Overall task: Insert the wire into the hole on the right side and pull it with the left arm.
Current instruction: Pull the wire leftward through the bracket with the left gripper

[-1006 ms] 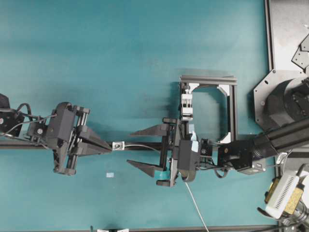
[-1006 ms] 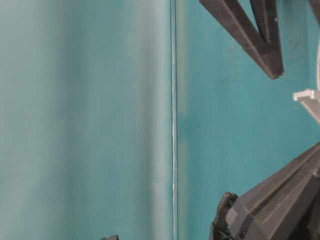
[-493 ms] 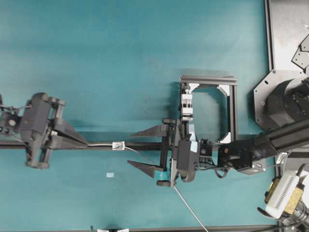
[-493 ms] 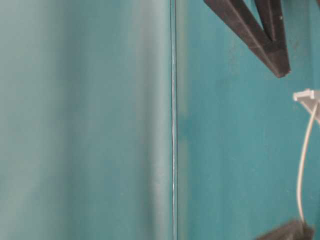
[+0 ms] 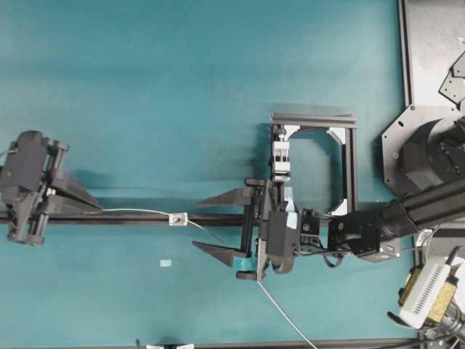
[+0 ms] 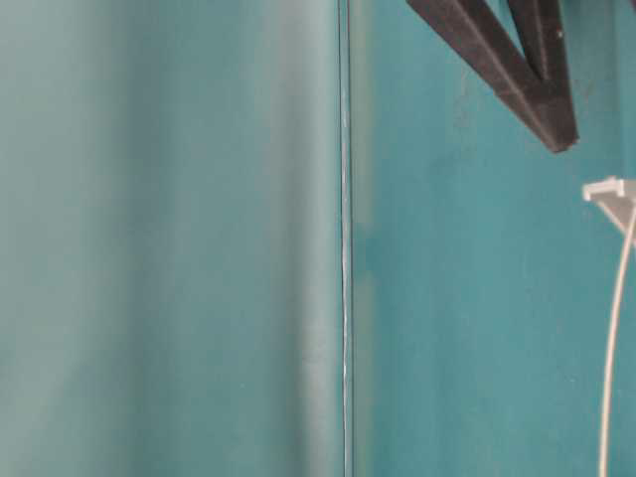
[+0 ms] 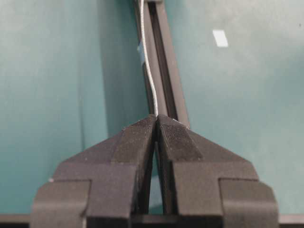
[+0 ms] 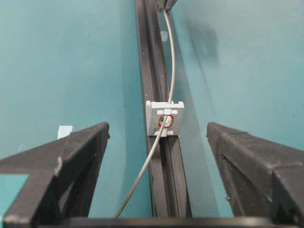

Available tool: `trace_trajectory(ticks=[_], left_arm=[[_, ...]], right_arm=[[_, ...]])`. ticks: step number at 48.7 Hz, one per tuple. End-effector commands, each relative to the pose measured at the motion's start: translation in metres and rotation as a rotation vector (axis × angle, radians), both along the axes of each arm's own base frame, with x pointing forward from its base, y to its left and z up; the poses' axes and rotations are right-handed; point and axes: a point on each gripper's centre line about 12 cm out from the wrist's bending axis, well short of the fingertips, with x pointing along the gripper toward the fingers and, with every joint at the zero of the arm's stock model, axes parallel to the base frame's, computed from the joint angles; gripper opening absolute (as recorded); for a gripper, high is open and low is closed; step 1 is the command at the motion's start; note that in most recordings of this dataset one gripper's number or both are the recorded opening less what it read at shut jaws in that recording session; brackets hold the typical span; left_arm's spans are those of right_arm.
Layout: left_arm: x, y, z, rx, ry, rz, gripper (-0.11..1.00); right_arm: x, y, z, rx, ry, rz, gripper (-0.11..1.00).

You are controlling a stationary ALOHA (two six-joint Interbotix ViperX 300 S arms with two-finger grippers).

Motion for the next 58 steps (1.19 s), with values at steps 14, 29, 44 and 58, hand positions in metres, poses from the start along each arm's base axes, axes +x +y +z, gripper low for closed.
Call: trace_trajectory(ticks=[14, 29, 44, 58], left_arm=[[-0.018, -0.003, 0.012, -0.010, 0.009, -0.025, -0.10], [-0.019, -0.005, 0.016, -0.018, 0.013, -0.028, -0.10], [-0.018, -0.005, 0.015, -0.049, 0.047, -0.009, -0.10], [-0.018, -0.005, 0.013, -0.108, 0.090, 0.027, -0.04]], right_arm=[[0.002, 0.003, 0.014, 0.022, -0.039, 0.004, 0.91], [0.002, 0.003, 0.014, 0.021, -0.039, 0.003, 0.91], [0.003, 0.003, 0.015, 0.023, -0.043, 0.003, 0.91], [0.004, 0.003, 0.015, 0.024, -0.045, 0.002, 0.91]])
